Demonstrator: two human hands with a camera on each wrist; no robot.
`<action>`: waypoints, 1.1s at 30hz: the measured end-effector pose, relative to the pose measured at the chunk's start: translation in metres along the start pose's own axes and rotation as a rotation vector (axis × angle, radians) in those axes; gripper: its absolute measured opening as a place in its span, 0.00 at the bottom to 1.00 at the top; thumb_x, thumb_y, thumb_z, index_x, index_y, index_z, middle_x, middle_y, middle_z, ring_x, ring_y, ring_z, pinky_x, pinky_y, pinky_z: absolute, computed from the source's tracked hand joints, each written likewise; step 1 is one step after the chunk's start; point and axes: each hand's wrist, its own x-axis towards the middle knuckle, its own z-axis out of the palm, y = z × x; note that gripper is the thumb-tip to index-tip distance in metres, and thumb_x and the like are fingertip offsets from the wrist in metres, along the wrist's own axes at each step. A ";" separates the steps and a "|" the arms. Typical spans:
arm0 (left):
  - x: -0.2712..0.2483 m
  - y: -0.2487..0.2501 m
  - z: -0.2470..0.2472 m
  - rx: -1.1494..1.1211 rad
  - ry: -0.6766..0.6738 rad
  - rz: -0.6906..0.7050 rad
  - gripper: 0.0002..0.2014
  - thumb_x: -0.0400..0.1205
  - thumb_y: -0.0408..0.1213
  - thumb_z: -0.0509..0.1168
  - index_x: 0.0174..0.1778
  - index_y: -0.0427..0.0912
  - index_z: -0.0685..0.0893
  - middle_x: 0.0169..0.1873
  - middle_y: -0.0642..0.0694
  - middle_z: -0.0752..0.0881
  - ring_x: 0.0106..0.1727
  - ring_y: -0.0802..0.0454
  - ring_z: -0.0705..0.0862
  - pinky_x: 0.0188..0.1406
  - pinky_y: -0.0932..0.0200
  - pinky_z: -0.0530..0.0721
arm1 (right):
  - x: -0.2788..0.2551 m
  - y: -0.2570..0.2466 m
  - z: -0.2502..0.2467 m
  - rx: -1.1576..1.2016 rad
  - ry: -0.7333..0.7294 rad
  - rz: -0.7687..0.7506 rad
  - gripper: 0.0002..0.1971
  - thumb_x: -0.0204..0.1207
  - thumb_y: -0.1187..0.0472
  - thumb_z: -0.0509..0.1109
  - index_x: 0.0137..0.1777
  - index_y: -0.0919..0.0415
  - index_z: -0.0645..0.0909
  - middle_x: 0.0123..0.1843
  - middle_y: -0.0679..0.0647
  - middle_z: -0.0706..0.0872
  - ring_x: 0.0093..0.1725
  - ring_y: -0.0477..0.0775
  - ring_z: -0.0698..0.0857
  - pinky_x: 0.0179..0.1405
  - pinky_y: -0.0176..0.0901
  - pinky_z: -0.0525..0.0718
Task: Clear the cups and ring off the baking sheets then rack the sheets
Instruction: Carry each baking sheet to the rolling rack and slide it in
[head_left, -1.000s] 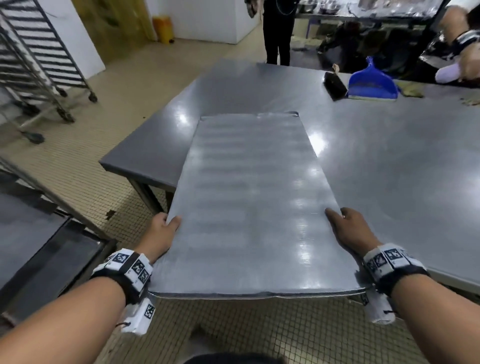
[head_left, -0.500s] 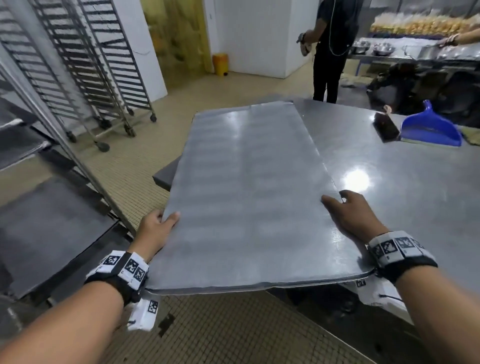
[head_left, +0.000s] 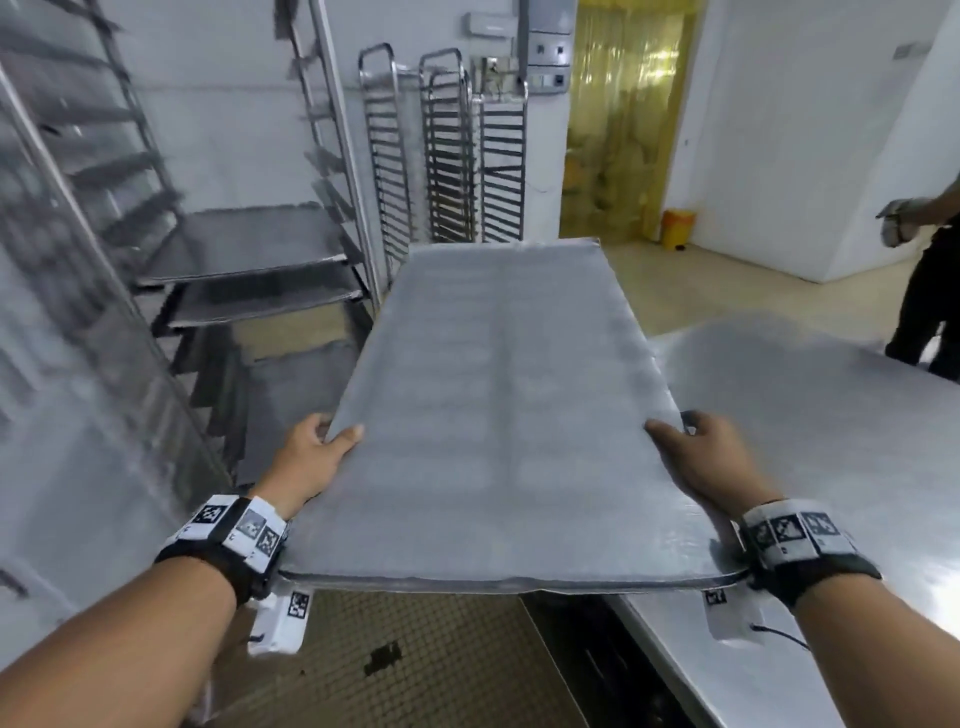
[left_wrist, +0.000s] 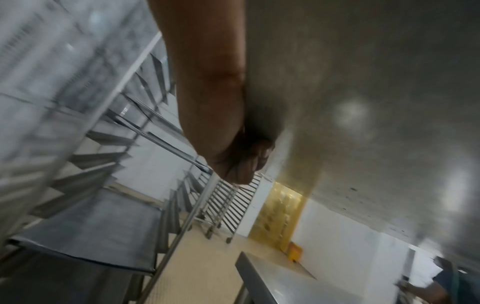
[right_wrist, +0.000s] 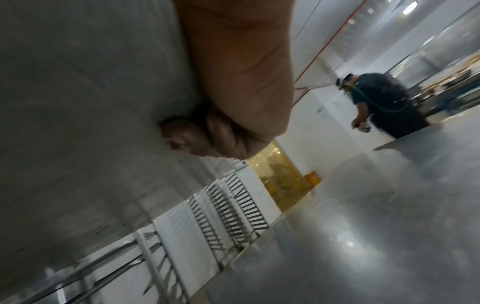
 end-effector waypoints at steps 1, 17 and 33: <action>-0.012 0.000 -0.010 0.003 0.034 -0.018 0.16 0.80 0.45 0.76 0.57 0.39 0.84 0.50 0.41 0.91 0.47 0.44 0.90 0.50 0.47 0.89 | 0.006 -0.005 0.004 -0.011 -0.028 -0.033 0.16 0.79 0.49 0.74 0.51 0.64 0.86 0.44 0.55 0.91 0.39 0.50 0.87 0.35 0.37 0.79; -0.170 -0.060 -0.125 0.049 0.403 -0.301 0.18 0.82 0.43 0.75 0.63 0.40 0.81 0.51 0.39 0.88 0.47 0.42 0.89 0.51 0.51 0.87 | 0.005 -0.051 0.140 0.108 -0.527 -0.214 0.17 0.77 0.48 0.76 0.43 0.65 0.87 0.33 0.52 0.90 0.33 0.49 0.88 0.32 0.43 0.82; -0.090 -0.130 -0.177 0.120 0.357 -0.413 0.29 0.81 0.46 0.75 0.72 0.31 0.79 0.56 0.38 0.84 0.54 0.42 0.85 0.56 0.52 0.82 | 0.031 -0.080 0.252 0.083 -0.583 -0.112 0.23 0.74 0.46 0.79 0.29 0.61 0.76 0.19 0.49 0.79 0.20 0.49 0.76 0.26 0.45 0.75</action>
